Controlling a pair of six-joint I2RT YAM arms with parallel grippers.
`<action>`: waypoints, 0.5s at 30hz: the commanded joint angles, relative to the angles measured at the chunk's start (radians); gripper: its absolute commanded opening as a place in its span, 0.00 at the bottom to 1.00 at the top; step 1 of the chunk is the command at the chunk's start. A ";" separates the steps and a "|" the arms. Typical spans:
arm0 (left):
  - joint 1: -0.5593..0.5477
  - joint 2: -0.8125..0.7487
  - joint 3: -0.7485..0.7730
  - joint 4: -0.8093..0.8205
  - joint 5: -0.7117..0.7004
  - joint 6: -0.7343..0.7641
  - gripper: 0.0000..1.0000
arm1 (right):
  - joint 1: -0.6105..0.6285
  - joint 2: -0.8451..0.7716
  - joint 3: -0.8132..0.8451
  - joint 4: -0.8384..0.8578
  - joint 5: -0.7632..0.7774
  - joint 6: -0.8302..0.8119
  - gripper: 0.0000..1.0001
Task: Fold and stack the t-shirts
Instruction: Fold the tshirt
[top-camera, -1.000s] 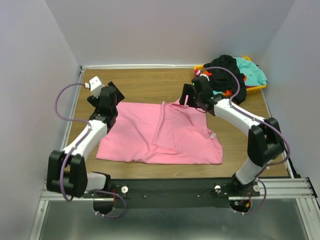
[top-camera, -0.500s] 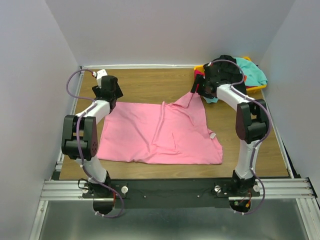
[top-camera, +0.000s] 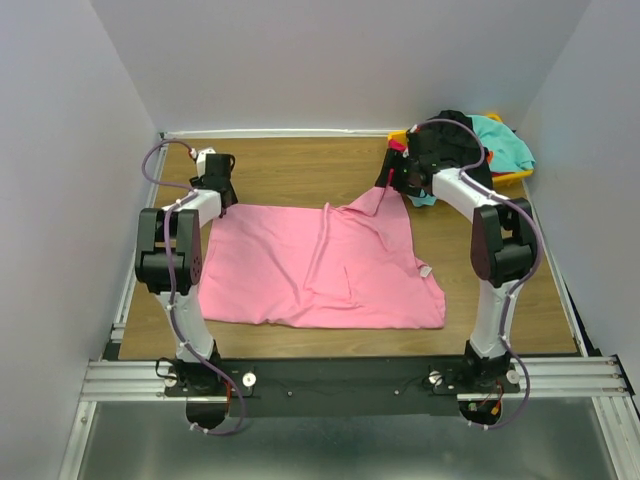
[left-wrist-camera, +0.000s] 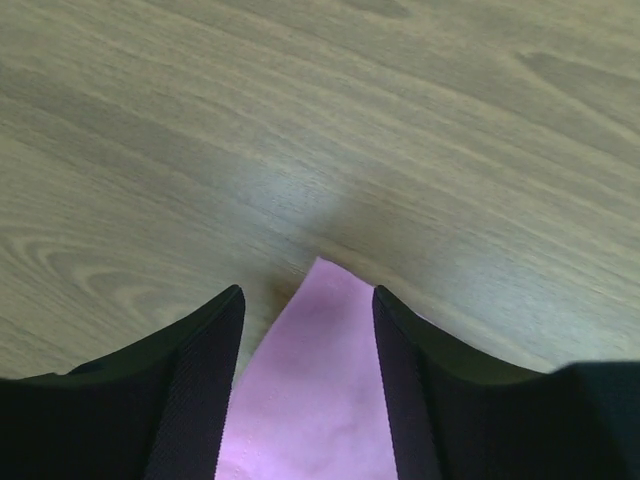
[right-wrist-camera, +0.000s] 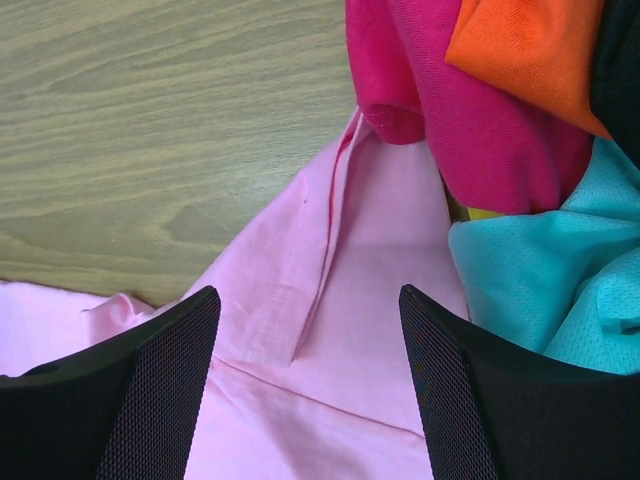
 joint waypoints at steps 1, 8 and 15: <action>0.007 0.036 0.049 -0.068 -0.039 0.037 0.59 | -0.002 -0.057 -0.014 0.013 -0.034 -0.019 0.80; 0.007 0.088 0.081 -0.088 -0.063 0.043 0.55 | 0.000 -0.091 -0.048 0.029 -0.040 -0.022 0.80; 0.007 0.108 0.111 -0.099 -0.082 0.053 0.50 | -0.002 -0.063 -0.035 0.033 -0.054 -0.021 0.80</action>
